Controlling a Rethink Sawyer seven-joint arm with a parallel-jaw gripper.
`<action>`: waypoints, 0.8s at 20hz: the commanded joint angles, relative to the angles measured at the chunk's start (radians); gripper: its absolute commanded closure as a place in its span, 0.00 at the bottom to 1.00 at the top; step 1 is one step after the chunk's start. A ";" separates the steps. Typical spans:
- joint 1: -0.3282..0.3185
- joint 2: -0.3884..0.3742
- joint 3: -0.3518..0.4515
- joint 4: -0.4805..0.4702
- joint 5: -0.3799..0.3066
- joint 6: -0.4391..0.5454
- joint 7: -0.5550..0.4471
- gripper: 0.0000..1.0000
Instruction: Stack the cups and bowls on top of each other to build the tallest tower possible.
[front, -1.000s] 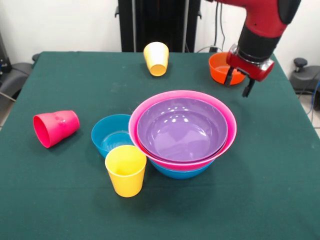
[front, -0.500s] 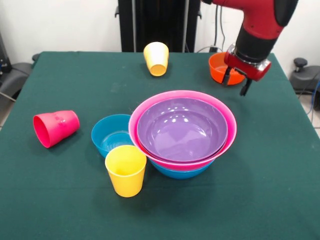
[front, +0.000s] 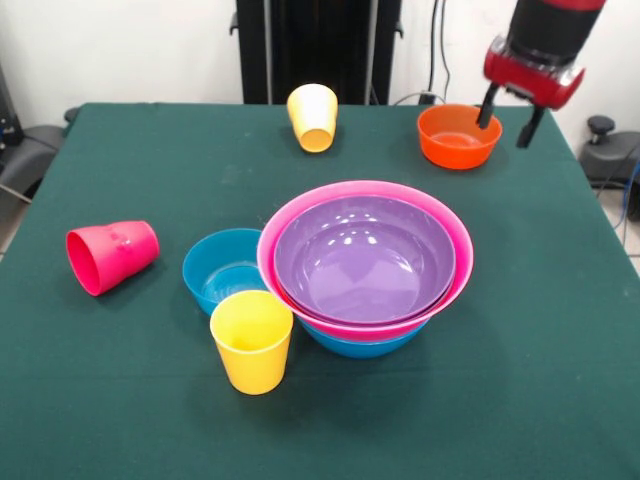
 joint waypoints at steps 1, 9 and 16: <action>0.026 -0.063 0.046 0.099 0.044 0.070 0.227 0.00; 0.037 -0.076 0.060 0.157 0.074 0.014 0.221 0.00; 0.080 -0.085 0.028 0.167 0.088 0.028 0.248 0.00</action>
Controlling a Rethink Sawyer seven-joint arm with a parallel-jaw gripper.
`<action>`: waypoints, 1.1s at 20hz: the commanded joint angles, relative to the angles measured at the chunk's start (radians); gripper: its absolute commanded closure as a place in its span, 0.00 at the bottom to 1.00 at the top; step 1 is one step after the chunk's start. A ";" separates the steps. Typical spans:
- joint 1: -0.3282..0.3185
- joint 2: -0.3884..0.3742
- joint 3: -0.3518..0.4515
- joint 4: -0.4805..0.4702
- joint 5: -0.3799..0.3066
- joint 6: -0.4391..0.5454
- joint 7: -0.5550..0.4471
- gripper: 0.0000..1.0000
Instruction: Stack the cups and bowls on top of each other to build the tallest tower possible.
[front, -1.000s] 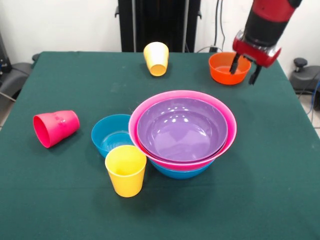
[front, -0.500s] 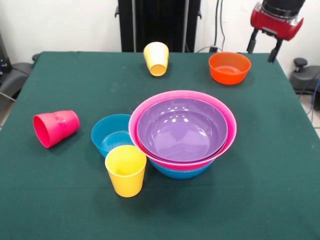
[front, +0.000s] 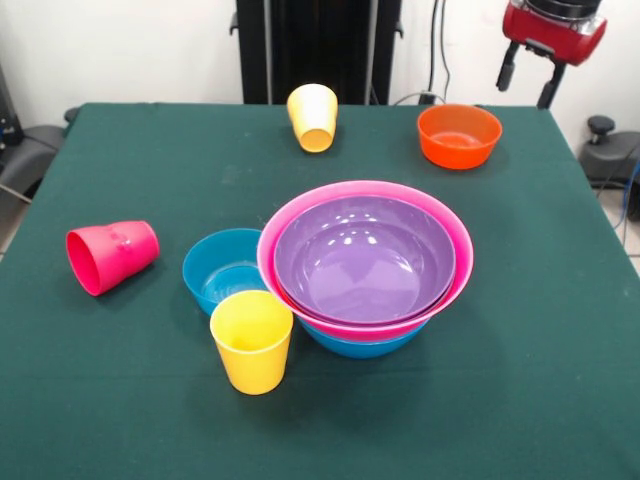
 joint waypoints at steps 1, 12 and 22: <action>0.038 0.007 0.044 0.071 0.037 0.027 0.250 0.00; -0.005 0.138 0.116 0.068 0.075 -0.170 0.235 0.00; -0.024 0.240 0.124 0.027 0.081 -0.275 0.217 0.00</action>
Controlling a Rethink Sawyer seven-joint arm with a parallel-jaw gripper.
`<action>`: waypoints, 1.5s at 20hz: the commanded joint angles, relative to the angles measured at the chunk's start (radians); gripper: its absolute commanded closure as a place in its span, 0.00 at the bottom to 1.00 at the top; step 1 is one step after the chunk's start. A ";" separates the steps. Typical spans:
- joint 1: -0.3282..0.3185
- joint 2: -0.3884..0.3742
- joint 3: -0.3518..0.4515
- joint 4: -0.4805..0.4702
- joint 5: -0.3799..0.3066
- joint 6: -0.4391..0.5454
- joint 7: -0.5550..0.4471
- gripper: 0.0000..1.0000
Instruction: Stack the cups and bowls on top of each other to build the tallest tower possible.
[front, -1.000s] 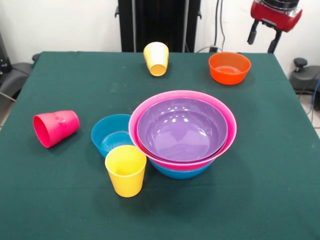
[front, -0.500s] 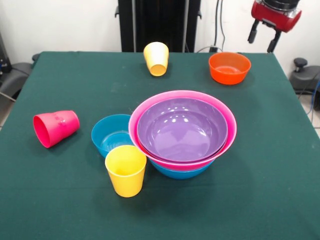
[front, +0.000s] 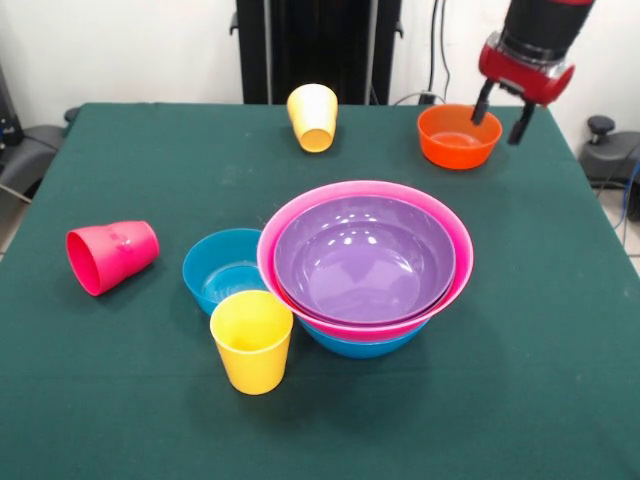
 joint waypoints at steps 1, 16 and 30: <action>-0.027 0.125 0.118 -0.003 0.036 -0.098 0.194 0.00; -0.019 0.138 0.107 -0.026 0.040 -0.068 0.185 0.00; 0.005 0.155 0.140 -0.029 0.079 -0.097 0.225 0.00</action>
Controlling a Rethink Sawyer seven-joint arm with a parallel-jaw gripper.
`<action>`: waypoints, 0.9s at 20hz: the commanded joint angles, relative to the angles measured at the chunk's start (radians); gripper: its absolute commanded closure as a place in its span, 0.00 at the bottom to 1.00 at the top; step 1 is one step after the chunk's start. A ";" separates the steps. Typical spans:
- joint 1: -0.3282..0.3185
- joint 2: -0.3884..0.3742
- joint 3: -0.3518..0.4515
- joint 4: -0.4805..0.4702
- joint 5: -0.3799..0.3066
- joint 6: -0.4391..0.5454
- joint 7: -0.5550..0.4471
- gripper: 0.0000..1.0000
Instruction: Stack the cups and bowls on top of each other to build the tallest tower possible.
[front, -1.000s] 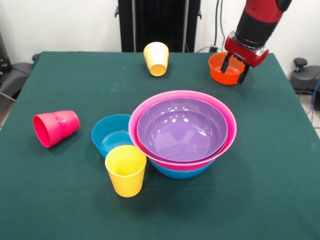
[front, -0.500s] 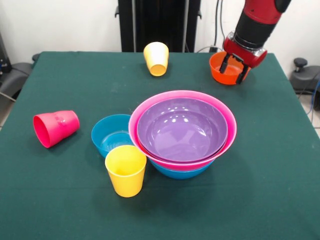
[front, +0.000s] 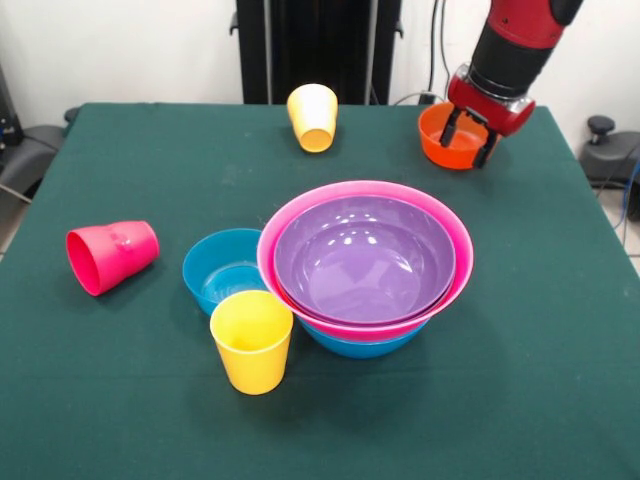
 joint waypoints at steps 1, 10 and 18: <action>0.018 0.050 0.147 -0.027 0.071 -0.045 0.228 0.00; 0.036 0.064 0.157 -0.025 0.109 -0.070 0.228 0.00; 0.012 0.073 0.181 -0.019 0.122 -0.104 0.205 0.00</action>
